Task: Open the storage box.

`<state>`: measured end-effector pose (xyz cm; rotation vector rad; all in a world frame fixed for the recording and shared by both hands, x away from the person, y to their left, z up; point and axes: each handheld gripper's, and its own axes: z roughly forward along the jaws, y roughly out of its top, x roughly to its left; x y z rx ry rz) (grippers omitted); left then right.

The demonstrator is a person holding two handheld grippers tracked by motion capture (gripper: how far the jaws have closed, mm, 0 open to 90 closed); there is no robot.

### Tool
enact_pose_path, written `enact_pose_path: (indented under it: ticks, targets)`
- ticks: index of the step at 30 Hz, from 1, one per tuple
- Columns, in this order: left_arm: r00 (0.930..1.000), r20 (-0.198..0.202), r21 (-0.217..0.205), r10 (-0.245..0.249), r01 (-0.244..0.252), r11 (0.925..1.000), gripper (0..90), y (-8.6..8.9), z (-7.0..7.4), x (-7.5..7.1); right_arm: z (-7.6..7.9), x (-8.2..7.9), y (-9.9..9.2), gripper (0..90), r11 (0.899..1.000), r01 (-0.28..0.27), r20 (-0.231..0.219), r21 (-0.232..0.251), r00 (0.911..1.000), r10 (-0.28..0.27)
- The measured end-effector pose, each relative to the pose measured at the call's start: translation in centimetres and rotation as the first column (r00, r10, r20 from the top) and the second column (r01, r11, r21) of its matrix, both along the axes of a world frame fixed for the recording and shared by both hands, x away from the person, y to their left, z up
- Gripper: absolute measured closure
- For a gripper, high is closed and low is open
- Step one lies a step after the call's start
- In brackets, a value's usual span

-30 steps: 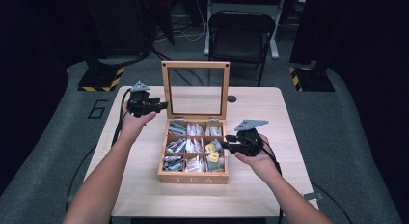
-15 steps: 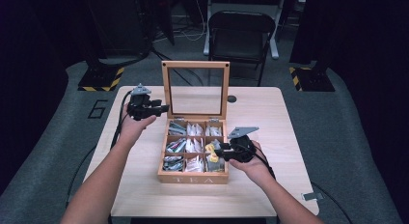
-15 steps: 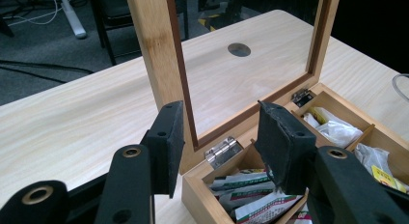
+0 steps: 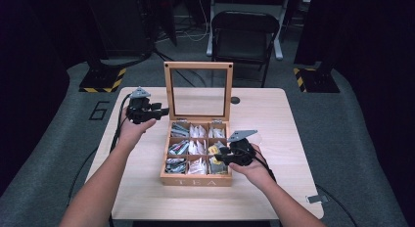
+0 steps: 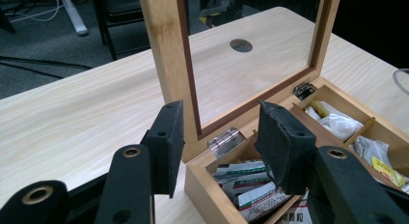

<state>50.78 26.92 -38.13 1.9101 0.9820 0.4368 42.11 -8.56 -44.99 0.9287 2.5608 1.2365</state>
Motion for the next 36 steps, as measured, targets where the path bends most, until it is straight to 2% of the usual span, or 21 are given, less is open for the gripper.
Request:
enact_pose_path:
  ticks: [7,9,10,14,19,29,36]
  targets:
    - [0.9999,-0.002,-0.011,0.01,-0.01,0.9999,52.5,0.6,-0.2,-0.1,0.1,-0.1,0.4,63.1,0.999,-0.032,0.003,0.014,0.9995,0.032]
    - [0.9999,-0.003,-0.014,0.014,-0.014,0.9998,52.5,0.7,-0.2,-0.1,0.2,-0.4,0.5,65.3,0.999,-0.033,0.0,0.016,0.9994,0.033]
    - [0.9999,-0.004,-0.013,0.014,-0.014,0.9998,52.5,0.8,-0.2,-0.1,0.2,-0.4,0.5,69.1,0.998,-0.053,-0.003,0.017,0.9986,0.053]
    - [0.9998,-0.004,-0.011,0.017,-0.017,0.9998,52.4,0.8,-0.3,-0.2,0.1,-0.5,0.6,70.9,0.998,-0.065,-0.019,0.011,0.9977,0.065]
    - [0.9999,-0.004,-0.013,0.017,-0.017,0.9998,52.3,0.9,-0.3,-0.3,0.1,-0.7,0.4,72.0,0.997,-0.072,-0.019,0.009,0.9972,0.072]
    - [0.9998,-0.005,-0.008,0.02,-0.02,0.9998,52.1,1.1,-0.4,-0.3,-0.3,-1.1,0.2,75.0,0.997,-0.078,-0.045,0.005,0.9959,0.078]
    - [0.9998,-0.002,-0.011,0.022,-0.022,0.9997,51.8,1.1,-0.4,-0.4,-0.6,-1.0,0.4,87.3,0.996,-0.085,-0.051,-0.007,0.9951,0.084]
